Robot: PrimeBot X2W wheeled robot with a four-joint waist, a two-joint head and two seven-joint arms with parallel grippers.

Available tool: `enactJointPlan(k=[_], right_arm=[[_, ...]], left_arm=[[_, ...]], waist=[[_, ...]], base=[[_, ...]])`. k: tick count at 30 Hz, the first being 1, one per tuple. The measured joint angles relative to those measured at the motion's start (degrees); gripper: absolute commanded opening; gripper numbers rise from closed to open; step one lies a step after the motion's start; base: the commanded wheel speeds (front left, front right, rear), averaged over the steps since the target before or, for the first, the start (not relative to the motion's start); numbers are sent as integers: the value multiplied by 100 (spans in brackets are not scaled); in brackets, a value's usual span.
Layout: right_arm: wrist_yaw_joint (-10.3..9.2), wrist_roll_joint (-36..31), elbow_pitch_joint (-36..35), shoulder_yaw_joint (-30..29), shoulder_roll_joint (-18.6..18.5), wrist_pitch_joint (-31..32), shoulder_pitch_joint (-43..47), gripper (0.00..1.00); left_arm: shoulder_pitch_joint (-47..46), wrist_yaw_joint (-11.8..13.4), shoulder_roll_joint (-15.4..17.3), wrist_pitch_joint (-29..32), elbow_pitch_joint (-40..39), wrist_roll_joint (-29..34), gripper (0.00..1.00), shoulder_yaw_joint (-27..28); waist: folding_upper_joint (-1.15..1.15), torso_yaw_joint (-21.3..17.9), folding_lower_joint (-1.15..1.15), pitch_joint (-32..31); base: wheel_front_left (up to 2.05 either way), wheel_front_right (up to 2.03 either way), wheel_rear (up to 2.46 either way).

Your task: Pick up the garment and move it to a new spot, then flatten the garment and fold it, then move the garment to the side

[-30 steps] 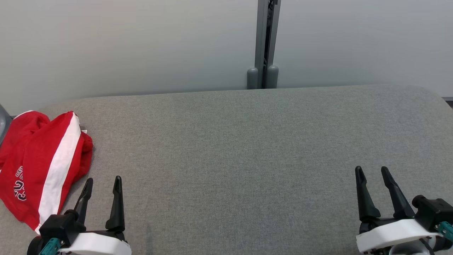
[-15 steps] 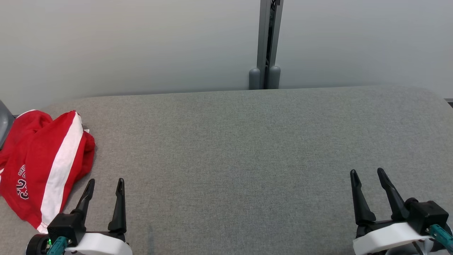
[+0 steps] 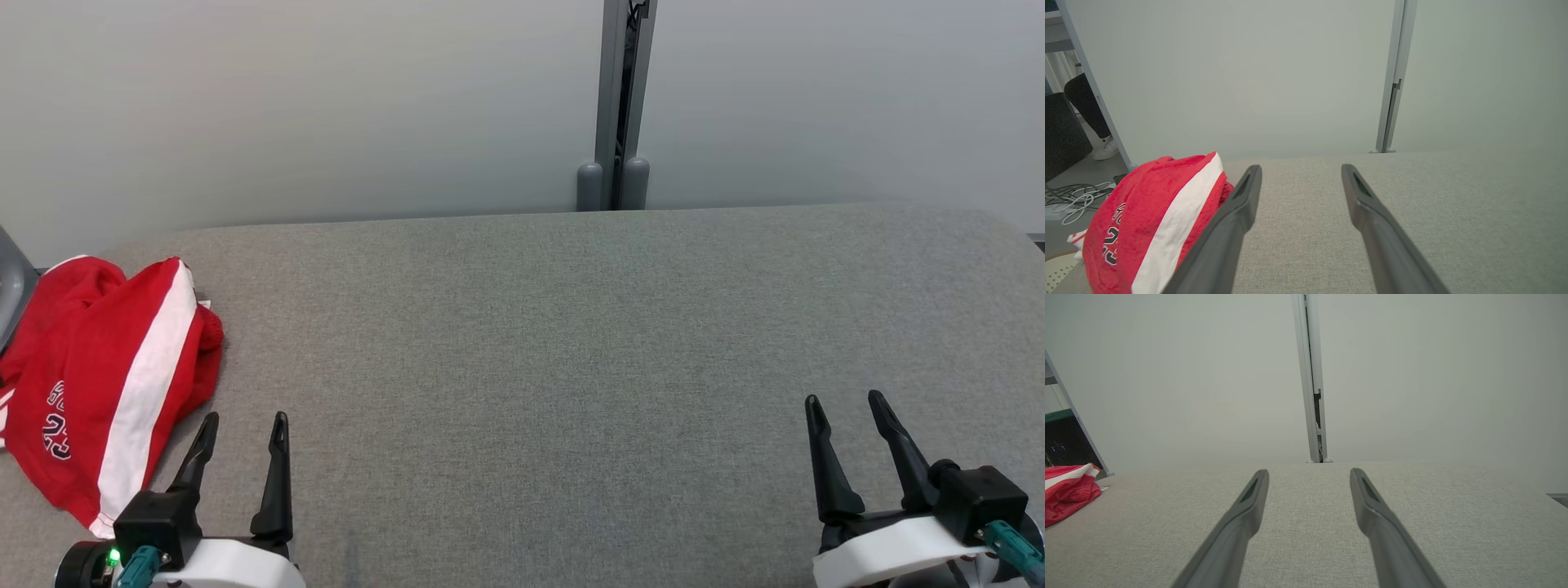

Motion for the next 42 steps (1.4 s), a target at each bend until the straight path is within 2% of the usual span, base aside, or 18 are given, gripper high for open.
enactJointPlan(k=[26, 33, 42], right_arm=[[-1, 233, 102, -7, -2, -5, 4, 100], [-1, 287, 90, -16, -3, -7, 77, 100], [-1, 332, 118, -52, -7, -8, 153, 100]], left_arm=[[115, 152, 44, 54, -115, -140, 100, -46], [109, 199, 58, -13, -109, -152, 100, -73], [105, 211, 80, -48, -9, -202, 100, -81]], waist=[[0, 78, 0, -40], [0, 421, 0, -18], [0, 1191, 0, -5]], base=[[0, 0, 0], [0, 0, 0], [0, 0, 0]])
